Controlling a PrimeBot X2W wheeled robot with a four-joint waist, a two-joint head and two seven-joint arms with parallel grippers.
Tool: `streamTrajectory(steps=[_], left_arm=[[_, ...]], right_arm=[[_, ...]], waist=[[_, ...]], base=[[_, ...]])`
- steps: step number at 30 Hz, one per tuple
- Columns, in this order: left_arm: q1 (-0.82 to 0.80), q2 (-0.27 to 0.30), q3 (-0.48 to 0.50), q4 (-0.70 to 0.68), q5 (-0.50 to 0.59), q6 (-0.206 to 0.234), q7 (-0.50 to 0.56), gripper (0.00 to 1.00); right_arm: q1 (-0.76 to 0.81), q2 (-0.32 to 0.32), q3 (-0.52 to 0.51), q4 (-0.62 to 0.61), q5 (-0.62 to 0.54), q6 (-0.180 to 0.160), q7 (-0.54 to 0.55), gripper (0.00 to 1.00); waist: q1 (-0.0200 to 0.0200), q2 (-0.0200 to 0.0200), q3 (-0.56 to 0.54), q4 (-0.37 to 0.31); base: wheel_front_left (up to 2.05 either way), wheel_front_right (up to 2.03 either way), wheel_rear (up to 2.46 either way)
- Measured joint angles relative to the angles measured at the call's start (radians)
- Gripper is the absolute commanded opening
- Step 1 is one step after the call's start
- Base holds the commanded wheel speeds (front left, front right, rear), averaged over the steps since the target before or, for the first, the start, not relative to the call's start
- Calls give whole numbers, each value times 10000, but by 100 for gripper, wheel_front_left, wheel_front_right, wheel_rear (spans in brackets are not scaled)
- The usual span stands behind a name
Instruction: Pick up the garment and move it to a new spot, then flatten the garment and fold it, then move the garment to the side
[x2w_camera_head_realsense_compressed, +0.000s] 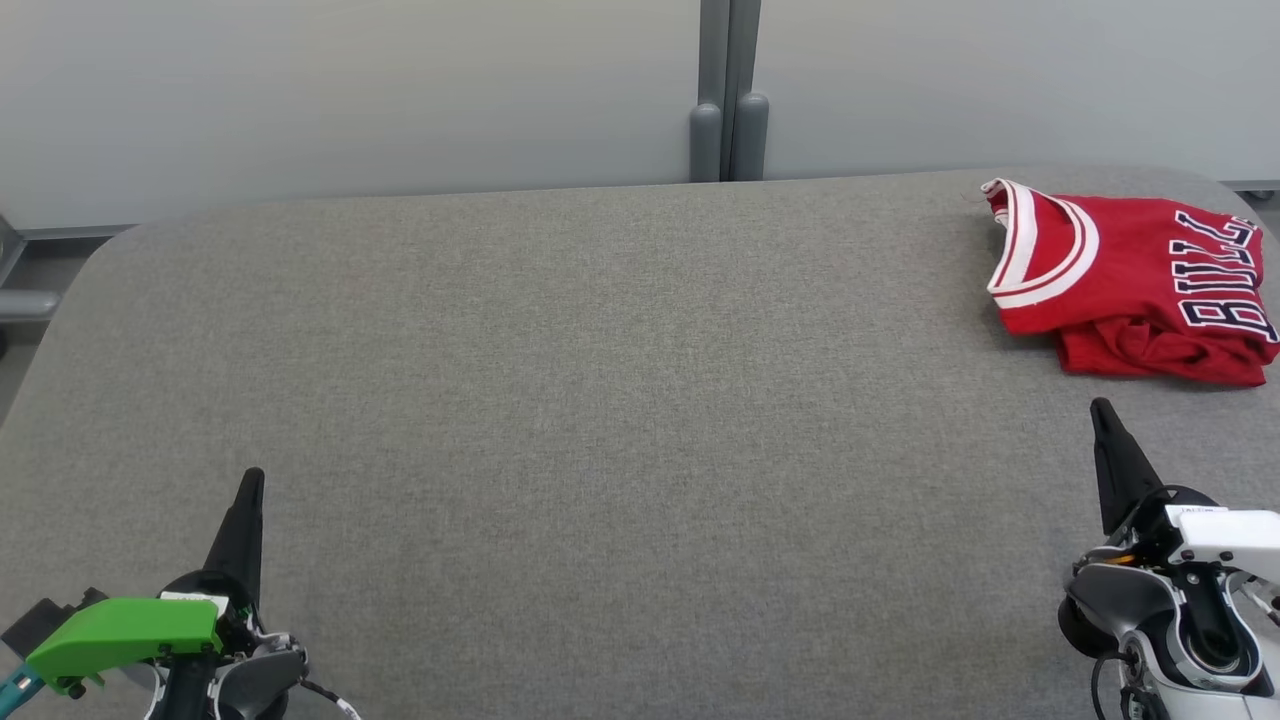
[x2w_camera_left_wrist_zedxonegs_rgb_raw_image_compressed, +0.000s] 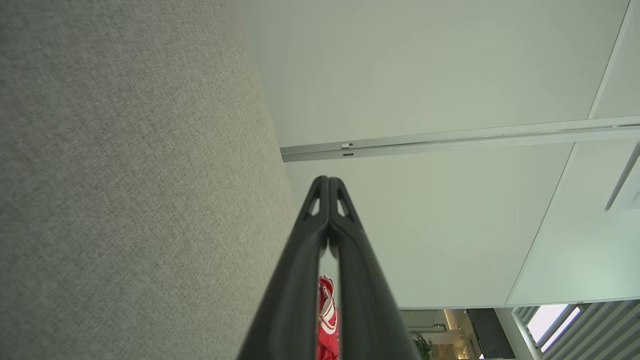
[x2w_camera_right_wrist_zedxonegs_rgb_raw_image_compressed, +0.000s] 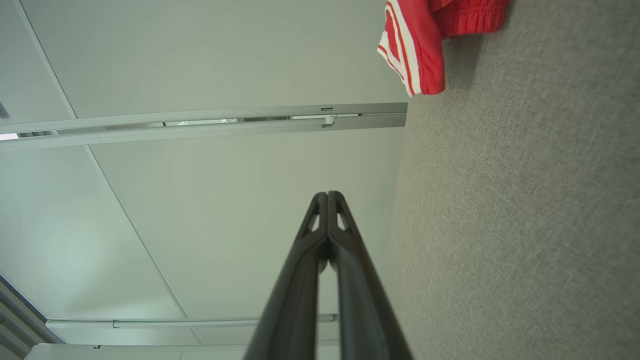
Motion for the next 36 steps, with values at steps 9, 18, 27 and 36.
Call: streamTrajectory(steps=[9,18,27,36], left_arm=[[-89,-6,27,0,0,0,0,0],[-89,-8,31,2,0,0,0,0],[-89,-8,35,2,0,0,0,0],[-89,-8,38,4,0,-2,0,0]], right_arm=[[0,13,-6,0,0,2,10,0],[0,13,-6,0,0,8,10,0],[0,13,-8,2,0,10,10,0],[0,13,-10,2,0,12,10,0]], waist=[[0,0,0,0],[0,0,0,0],[0,0,0,-1],[0,0,-1,-1]], base=[[0,0,0],[0,0,0],[0,0,0],[0,0,0]])
